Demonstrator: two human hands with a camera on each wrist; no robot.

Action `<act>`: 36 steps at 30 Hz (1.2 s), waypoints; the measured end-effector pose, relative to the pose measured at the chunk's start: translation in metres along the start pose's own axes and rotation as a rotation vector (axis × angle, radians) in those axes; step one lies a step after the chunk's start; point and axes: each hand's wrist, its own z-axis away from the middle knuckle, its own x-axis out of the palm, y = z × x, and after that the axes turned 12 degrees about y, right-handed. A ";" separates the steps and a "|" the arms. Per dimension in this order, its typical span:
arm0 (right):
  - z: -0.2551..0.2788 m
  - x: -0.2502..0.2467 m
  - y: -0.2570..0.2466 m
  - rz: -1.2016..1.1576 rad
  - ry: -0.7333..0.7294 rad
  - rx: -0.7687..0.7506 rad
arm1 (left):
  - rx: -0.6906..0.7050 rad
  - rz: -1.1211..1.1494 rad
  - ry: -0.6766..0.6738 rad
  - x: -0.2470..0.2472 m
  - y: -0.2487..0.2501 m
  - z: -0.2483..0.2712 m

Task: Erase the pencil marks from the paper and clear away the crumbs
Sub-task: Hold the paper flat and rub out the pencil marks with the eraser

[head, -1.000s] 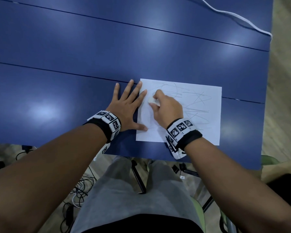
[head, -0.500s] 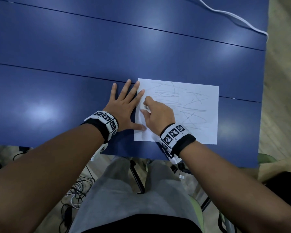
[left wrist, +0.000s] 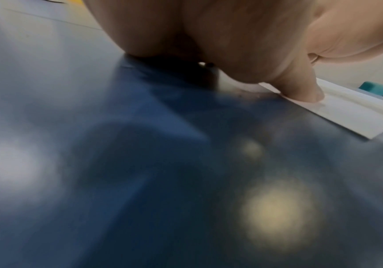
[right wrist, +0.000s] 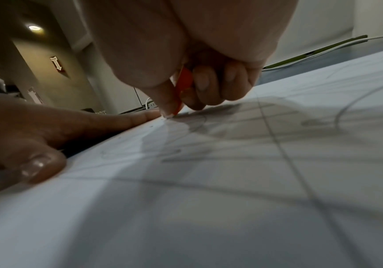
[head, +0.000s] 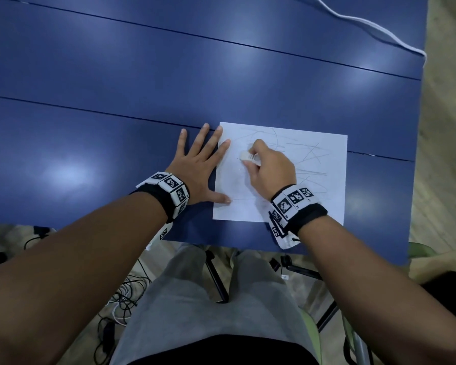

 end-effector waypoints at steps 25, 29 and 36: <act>0.002 0.003 0.001 0.019 -0.001 -0.054 | -0.039 0.041 -0.066 -0.010 0.016 -0.008; -0.002 0.003 0.000 0.019 0.003 -0.041 | -0.037 0.038 -0.075 -0.010 0.018 -0.008; -0.005 0.004 -0.001 0.047 -0.021 -0.041 | -0.114 0.062 -0.055 -0.009 0.019 -0.009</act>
